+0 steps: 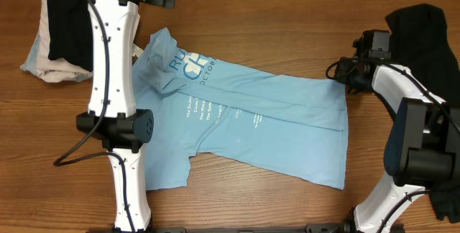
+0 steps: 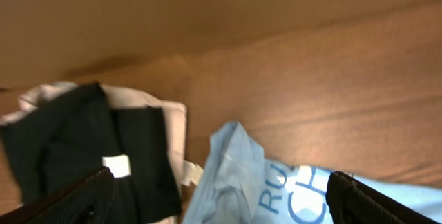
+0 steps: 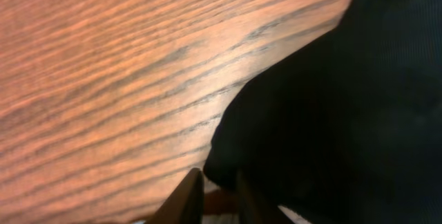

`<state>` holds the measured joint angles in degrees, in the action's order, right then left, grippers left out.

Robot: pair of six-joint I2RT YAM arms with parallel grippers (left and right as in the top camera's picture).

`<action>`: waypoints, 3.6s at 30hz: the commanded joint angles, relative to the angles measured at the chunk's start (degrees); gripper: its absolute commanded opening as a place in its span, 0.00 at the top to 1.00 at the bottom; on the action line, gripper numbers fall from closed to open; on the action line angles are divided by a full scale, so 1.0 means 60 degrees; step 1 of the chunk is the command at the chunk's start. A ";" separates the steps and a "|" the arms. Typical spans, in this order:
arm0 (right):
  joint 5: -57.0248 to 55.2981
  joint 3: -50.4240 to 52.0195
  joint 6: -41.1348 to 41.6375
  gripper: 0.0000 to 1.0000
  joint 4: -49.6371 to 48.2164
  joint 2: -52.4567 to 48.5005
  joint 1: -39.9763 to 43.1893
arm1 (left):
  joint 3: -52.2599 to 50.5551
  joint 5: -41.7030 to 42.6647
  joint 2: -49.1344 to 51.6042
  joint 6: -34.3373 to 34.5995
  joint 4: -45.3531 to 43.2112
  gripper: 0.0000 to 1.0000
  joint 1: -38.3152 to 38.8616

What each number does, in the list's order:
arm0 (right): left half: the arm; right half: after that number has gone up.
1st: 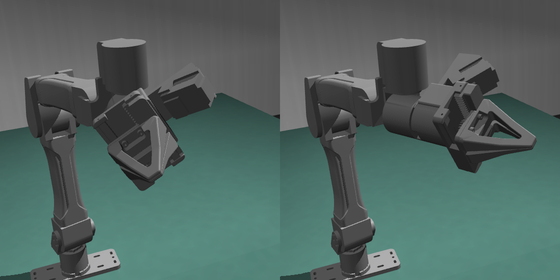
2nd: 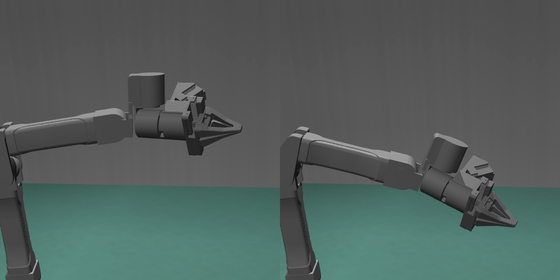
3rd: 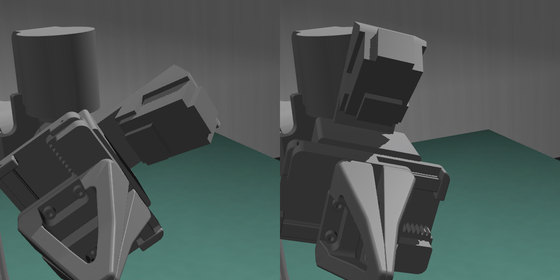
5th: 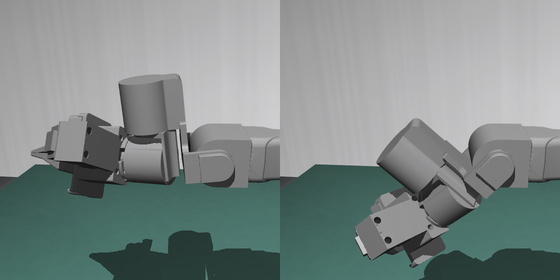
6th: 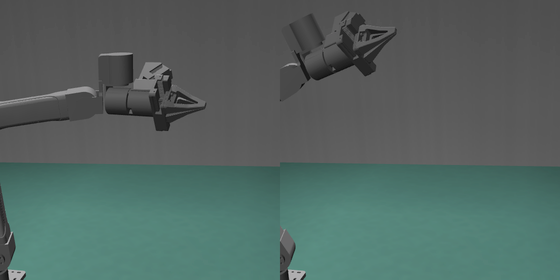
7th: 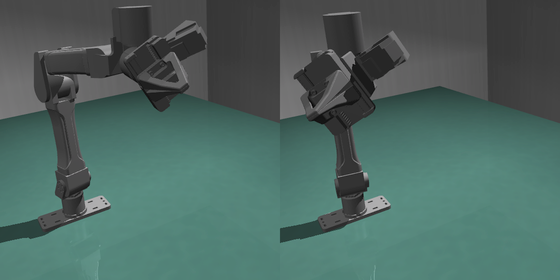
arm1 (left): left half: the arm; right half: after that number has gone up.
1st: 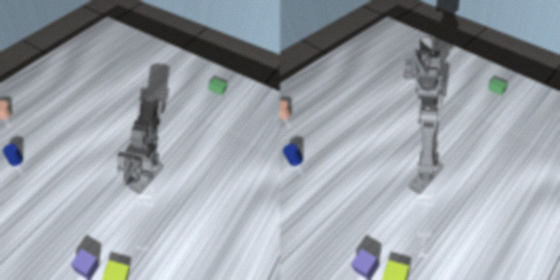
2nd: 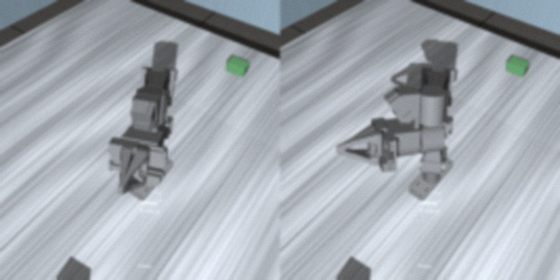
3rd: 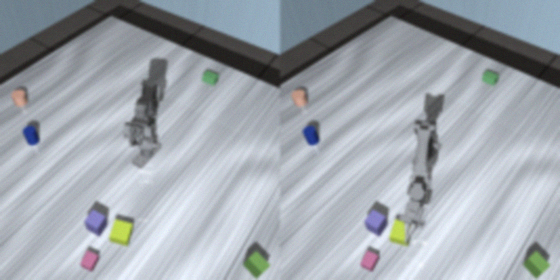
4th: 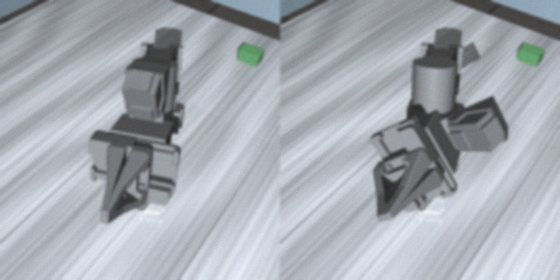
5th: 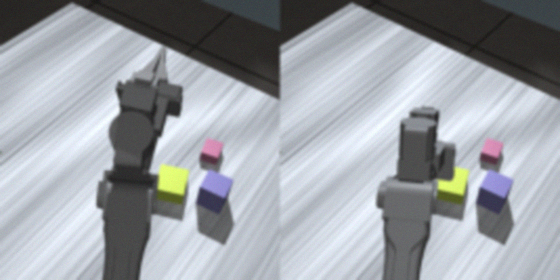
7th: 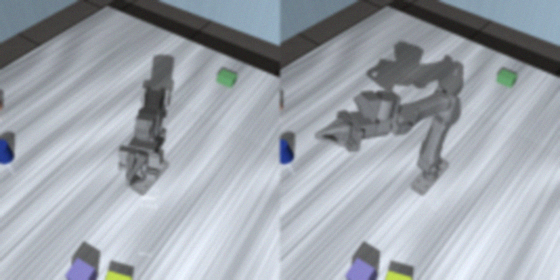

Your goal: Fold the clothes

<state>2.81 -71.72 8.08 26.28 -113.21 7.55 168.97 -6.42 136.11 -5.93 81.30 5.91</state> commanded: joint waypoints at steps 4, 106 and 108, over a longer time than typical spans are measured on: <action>-0.0109 -0.0120 0.0193 0.96 0.0113 -0.0095 0.0040 | 0.0736 -0.0809 -0.1603 0.0208 0.0029 0.00 -0.0007; 0.0368 0.0532 0.1588 0.32 0.8440 0.7530 0.0044 | -2.2196 0.1643 -0.9060 0.6320 -0.3854 0.23 -0.1107; 0.0368 0.0532 0.1588 0.32 0.8422 0.7530 0.0044 | -2.2196 0.1647 -0.9060 0.6317 -0.3858 0.38 -0.1107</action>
<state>5.52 -68.77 17.96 77.21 -68.05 7.84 36.07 2.79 81.76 31.16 58.24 -0.51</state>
